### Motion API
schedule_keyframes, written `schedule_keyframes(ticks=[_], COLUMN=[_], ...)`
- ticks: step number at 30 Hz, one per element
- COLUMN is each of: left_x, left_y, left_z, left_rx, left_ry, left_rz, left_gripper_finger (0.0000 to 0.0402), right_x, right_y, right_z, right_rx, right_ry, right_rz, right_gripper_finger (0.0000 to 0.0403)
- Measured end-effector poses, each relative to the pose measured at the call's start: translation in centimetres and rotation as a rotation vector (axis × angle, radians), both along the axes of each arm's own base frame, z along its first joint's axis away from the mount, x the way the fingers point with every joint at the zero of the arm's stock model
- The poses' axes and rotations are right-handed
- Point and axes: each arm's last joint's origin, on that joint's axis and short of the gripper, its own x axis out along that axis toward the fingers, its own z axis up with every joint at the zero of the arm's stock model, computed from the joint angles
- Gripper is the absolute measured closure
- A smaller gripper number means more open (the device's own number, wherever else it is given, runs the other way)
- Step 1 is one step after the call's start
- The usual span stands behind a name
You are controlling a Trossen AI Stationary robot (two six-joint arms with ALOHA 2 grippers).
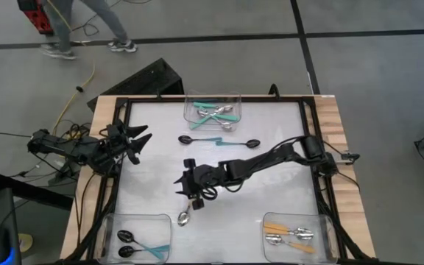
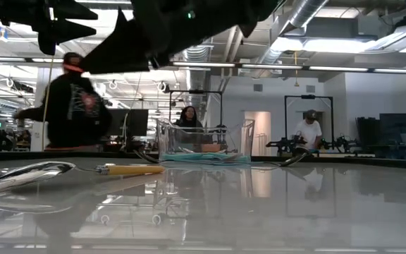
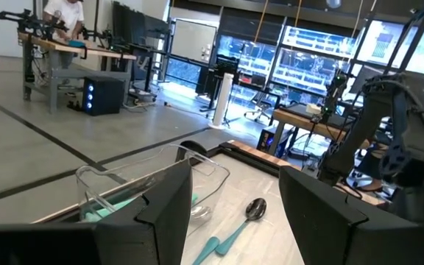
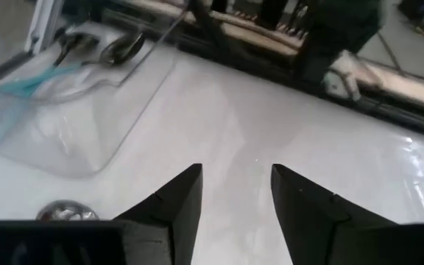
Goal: Sort silverware by color (type)
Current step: Put the orange spoon into the bottom right transparent bin
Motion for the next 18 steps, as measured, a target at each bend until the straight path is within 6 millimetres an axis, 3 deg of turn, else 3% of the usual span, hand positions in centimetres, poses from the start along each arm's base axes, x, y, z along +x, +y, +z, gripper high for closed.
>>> schedule_keyframes(ticks=[9,18], left_x=[0.0,0.0], left_y=[0.0,0.0], left_z=[0.0,0.0], left_rx=[-0.001,-0.001], left_ry=[-0.001,-0.001], left_rz=[0.001,0.002], left_gripper_finger=[0.0212,0.0212], right_x=[-0.1,-0.2], right_y=[-0.4,-1.1], right_z=[-0.7,-1.2], right_rx=[-0.010,-0.019], right_ry=[0.061,0.110], right_rz=[-0.001,-0.014], right_gripper_finger=[0.0148,0.0142])
